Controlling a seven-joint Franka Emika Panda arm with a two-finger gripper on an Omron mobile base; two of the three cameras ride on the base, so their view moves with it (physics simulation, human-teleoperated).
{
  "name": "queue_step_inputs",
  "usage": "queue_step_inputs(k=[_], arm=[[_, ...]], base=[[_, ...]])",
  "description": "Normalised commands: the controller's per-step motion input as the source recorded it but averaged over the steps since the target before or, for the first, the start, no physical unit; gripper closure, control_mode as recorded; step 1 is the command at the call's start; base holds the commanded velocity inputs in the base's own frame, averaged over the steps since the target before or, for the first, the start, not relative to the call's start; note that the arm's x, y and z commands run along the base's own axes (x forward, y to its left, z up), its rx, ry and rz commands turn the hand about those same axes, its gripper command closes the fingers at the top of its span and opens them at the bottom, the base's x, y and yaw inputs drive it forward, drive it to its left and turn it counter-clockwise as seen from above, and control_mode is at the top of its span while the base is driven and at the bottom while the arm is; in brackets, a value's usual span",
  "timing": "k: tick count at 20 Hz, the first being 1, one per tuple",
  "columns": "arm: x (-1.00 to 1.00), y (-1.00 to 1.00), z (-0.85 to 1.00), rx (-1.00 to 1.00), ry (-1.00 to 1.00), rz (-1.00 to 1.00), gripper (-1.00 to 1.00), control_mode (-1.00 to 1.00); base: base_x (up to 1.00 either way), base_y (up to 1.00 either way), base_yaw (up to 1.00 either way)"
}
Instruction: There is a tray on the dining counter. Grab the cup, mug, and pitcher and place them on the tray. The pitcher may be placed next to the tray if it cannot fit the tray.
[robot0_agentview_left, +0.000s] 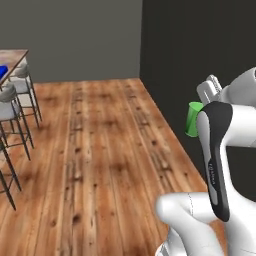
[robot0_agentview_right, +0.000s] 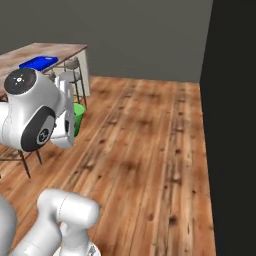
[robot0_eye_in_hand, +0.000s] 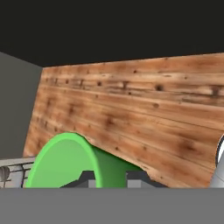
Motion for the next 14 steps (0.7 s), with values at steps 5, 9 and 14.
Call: queue_step_inputs(k=[5,9,14], arm=[[0.00,0.00,0.00,0.00,0.00,0.00,1.00,1.00],[0.00,0.00,0.00,0.00,0.00,0.00,1.00,1.00],[0.00,0.00,0.00,0.00,0.00,0.00,1.00,1.00]], base=[[1.00,-0.61,0.07],[1.00,-0.52,0.07],[1.00,-0.44,0.08]])
